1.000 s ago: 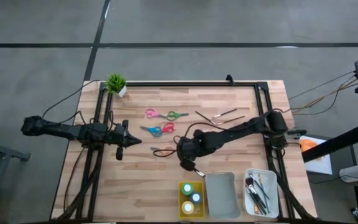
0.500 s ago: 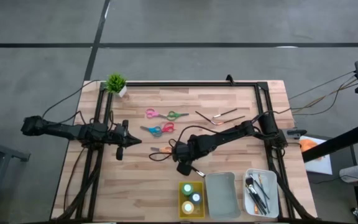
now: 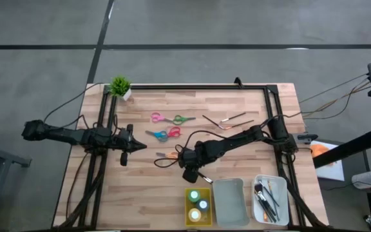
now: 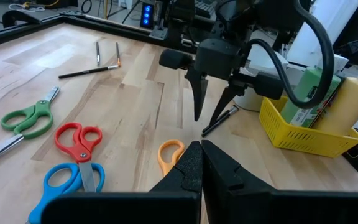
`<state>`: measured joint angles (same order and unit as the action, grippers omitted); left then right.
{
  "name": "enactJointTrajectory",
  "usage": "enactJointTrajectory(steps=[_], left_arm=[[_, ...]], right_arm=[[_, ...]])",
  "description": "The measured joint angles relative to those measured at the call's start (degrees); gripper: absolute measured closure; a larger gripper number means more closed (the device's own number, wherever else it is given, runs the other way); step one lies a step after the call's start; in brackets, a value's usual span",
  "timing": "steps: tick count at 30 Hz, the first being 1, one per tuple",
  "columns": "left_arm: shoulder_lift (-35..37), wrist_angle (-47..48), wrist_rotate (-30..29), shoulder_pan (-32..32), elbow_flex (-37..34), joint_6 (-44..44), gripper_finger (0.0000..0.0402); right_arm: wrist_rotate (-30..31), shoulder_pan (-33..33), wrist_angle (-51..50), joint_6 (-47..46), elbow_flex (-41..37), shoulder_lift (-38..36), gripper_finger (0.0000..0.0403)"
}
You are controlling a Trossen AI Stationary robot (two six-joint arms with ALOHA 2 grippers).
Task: Pick & Place Paint Supplies
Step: Put the silver brush into the white bin
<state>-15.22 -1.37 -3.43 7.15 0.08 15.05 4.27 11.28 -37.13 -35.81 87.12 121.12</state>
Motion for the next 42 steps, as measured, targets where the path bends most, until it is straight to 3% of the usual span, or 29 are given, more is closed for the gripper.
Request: enactJointTrajectory(steps=[18,42], left_arm=[[0.0,0.0,0.0,0.0,0.0,0.0,0.0401],[0.0,0.0,0.0,0.0,0.0,0.0,0.0401]], right_arm=[[-0.9,-0.3,-1.5,-1.0,-0.2,1.5,0.0289],[7.8,-0.8,-6.5,-1.0,-0.3,0.0,0.0289]])
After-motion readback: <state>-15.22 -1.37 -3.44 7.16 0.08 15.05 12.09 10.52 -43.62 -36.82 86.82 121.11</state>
